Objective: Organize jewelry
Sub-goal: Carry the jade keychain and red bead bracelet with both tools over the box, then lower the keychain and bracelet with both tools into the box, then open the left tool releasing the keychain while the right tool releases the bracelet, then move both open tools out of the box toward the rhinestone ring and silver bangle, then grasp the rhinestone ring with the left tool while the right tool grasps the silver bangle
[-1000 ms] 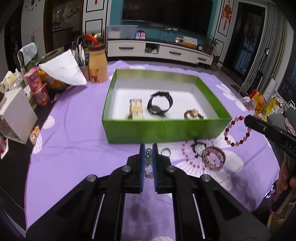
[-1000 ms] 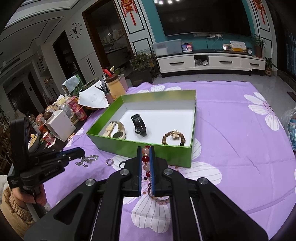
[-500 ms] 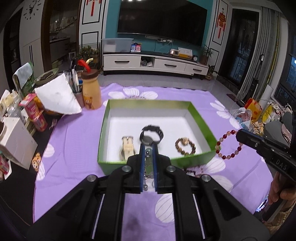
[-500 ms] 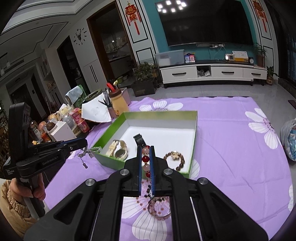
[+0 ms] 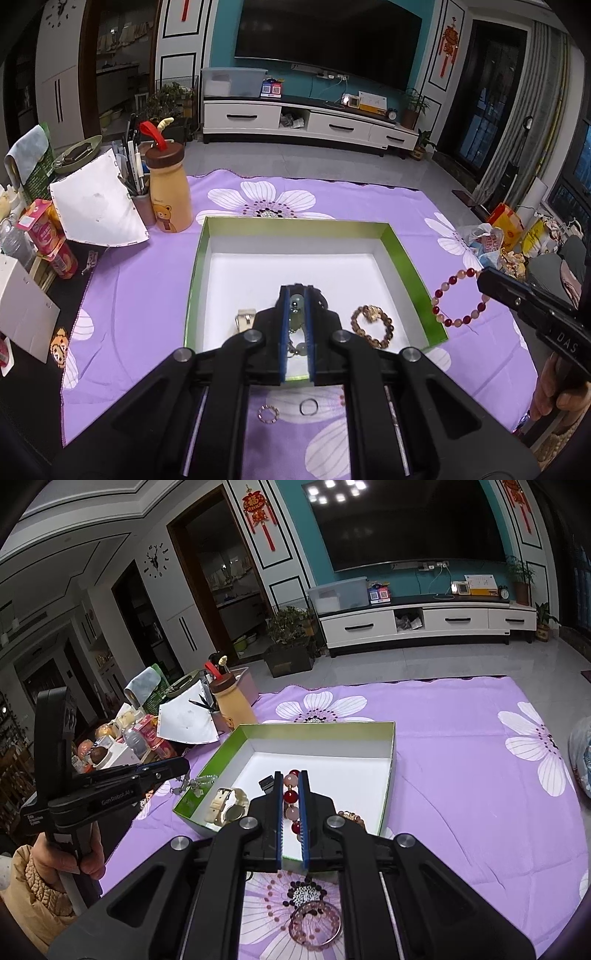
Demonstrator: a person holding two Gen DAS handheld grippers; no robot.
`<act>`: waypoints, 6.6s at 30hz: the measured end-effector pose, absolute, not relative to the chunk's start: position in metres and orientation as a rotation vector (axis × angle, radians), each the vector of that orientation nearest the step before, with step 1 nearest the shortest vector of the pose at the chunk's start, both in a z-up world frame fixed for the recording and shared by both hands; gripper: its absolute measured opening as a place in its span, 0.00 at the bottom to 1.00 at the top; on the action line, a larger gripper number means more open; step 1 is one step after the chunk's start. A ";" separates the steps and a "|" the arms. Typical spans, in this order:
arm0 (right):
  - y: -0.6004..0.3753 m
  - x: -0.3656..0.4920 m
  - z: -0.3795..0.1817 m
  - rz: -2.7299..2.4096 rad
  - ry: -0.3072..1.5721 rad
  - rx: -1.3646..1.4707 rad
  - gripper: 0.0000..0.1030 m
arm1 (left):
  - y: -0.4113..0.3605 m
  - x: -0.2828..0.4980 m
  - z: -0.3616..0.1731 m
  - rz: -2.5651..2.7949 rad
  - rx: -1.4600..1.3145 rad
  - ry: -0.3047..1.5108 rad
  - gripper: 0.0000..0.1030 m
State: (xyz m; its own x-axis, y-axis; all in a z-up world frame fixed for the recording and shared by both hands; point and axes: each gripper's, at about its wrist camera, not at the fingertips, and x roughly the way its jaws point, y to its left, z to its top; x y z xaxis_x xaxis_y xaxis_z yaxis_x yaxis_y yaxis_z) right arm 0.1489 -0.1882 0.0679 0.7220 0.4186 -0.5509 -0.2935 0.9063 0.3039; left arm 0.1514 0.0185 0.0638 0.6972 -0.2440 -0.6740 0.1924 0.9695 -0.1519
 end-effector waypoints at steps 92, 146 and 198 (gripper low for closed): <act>-0.168 0.256 -0.024 0.317 0.900 0.154 0.07 | 0.016 0.268 -0.031 -0.152 -0.021 1.001 0.07; -0.198 0.092 -0.038 0.285 0.966 0.180 0.33 | 0.042 0.086 -0.037 -0.093 -0.011 0.897 0.73; -0.196 0.095 -0.020 0.305 0.868 0.190 0.04 | 0.012 0.117 -0.079 -0.212 0.109 0.880 0.20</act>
